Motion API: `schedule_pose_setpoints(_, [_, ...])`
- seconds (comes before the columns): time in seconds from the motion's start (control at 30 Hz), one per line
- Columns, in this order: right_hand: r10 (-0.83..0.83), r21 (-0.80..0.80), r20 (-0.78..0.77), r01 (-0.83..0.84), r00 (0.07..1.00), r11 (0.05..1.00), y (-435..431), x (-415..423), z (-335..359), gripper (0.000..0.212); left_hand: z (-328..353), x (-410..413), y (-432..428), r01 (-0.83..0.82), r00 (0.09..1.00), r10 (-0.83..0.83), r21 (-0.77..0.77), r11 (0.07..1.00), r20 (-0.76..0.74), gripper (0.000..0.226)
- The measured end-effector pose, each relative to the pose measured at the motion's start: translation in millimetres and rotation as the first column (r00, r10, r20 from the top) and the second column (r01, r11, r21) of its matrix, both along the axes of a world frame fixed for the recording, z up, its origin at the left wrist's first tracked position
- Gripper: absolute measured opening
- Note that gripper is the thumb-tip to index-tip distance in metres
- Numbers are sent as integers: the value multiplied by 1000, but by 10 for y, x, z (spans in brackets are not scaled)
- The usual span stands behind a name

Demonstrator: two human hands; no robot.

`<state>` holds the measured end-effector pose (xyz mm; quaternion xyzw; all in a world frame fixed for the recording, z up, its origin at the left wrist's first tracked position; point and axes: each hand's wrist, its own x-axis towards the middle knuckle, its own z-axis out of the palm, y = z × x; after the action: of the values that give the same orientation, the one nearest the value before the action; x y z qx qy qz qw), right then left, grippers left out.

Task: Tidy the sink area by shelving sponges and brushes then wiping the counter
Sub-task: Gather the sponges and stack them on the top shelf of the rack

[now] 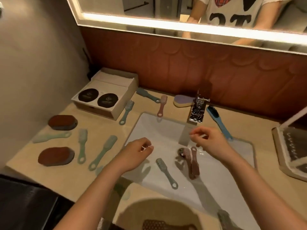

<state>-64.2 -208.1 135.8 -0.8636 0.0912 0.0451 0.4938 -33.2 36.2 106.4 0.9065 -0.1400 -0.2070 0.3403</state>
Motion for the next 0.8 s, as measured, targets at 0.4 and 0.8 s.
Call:
schedule_pose_setpoints(0.4, [139,15,-179,-139,974,990,1015,503,-554,11,-490,337,1825,-309,951,216,645,699,221,67])
schedule_pose_setpoints(0.8, [168,29,-251,-166,953,986,1254,597,-778,9,-625,493,2475,-212,976,80,785,582,204,71])
